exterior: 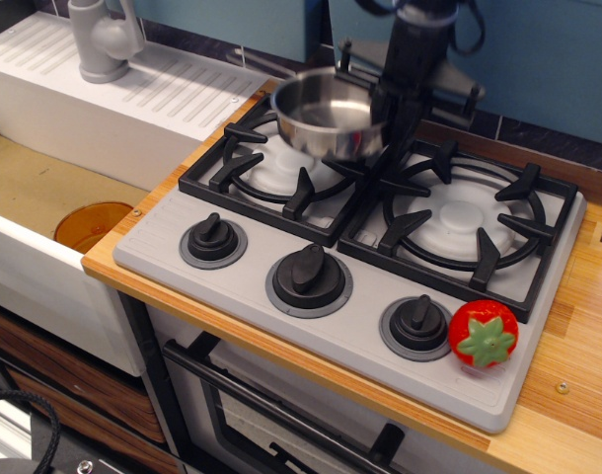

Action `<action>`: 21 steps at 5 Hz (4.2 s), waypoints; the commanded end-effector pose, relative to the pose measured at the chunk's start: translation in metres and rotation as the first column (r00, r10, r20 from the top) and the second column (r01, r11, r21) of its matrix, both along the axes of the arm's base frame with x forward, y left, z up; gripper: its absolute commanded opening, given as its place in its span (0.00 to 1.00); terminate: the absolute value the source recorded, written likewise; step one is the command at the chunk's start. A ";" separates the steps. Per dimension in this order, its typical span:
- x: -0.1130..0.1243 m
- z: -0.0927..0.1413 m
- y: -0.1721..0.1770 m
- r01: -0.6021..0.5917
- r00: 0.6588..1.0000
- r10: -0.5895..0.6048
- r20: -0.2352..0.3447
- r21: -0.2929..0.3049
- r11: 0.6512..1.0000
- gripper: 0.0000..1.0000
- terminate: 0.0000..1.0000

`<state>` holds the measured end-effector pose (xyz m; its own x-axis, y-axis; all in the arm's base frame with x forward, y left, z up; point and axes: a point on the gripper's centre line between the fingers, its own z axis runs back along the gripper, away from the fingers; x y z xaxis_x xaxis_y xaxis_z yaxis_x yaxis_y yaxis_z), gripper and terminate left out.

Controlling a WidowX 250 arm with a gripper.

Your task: Put pot or pan on stove and put strawberry in pot or pan

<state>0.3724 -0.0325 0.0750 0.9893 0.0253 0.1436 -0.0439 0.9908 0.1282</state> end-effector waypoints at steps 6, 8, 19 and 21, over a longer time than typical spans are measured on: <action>-0.012 0.000 -0.083 -0.164 0.974 0.161 0.161 0.004 0.986 0.00 0.00; 0.001 -0.006 -0.084 -0.165 0.969 0.161 0.185 0.004 0.986 0.00 0.00; -0.049 0.040 -0.075 -0.117 0.992 0.119 0.049 -0.028 0.993 1.00 0.00; -0.074 0.033 -0.097 -0.174 0.984 0.175 0.029 -0.015 0.985 1.00 0.00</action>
